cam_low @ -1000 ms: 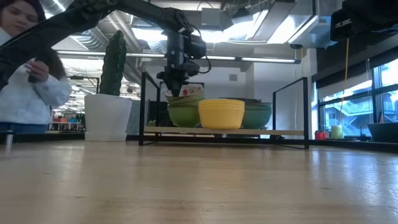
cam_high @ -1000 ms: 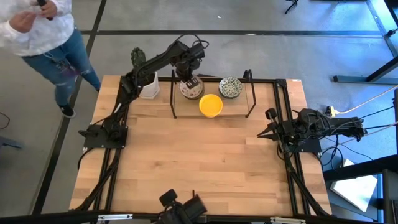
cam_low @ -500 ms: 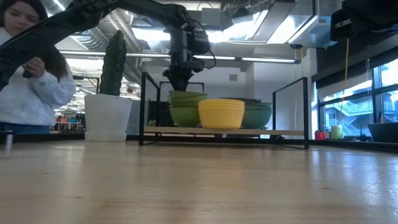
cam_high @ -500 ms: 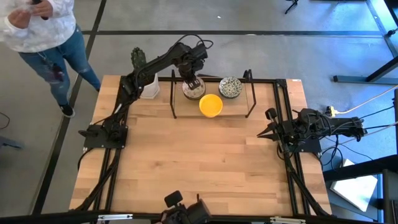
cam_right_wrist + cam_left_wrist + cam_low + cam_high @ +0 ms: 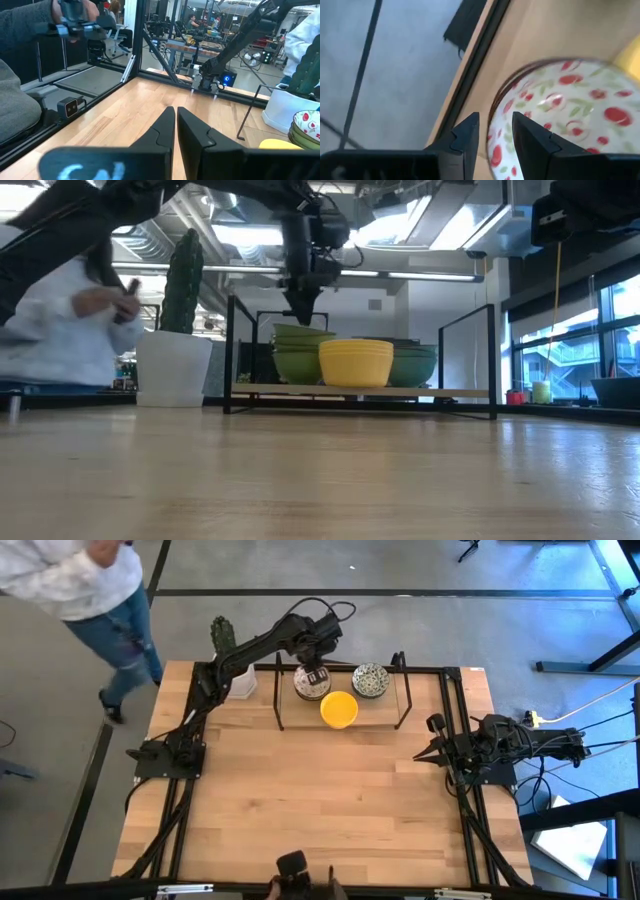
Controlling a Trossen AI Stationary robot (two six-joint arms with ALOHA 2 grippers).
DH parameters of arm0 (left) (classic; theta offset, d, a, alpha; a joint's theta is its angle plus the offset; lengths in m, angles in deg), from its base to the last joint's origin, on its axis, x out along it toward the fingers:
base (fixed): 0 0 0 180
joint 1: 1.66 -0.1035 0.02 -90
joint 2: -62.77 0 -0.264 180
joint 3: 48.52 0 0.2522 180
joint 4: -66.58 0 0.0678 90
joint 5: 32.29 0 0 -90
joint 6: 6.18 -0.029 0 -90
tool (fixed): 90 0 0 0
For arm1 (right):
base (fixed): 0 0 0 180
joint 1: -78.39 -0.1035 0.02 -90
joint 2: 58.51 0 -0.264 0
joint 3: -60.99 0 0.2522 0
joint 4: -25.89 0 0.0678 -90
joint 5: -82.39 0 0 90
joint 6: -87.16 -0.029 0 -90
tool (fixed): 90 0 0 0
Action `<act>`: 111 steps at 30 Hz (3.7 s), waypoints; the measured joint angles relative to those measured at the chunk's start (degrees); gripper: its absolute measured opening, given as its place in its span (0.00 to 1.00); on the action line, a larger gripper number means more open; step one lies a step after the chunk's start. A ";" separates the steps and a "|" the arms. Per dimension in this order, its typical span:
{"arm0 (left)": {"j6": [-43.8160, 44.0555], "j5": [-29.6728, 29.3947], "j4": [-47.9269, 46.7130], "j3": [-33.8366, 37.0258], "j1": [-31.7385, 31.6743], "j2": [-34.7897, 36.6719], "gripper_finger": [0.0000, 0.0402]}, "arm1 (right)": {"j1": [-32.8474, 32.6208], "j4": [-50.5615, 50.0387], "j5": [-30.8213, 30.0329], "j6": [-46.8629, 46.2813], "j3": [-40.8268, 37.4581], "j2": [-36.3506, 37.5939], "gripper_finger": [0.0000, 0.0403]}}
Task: Pick & Place Mini bowls
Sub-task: Stack the green bowl on top of the green bowls on the shelf, then return to Home Position
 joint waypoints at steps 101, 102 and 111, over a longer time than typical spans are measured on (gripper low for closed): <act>8.15 -24.27 90.10 72.54 17.13 26.55 0.00 | -0.01 7.03 1.49 0.00 -3.17 -0.28 0.05; 7.60 -24.23 91.22 72.54 17.22 26.55 0.01 | -0.02 7.08 1.49 0.00 -3.17 -0.28 0.05; -7.32 -22.65 91.96 72.59 25.27 37.71 0.01 | 0.00 7.19 3.36 0.78 -3.18 -0.26 0.05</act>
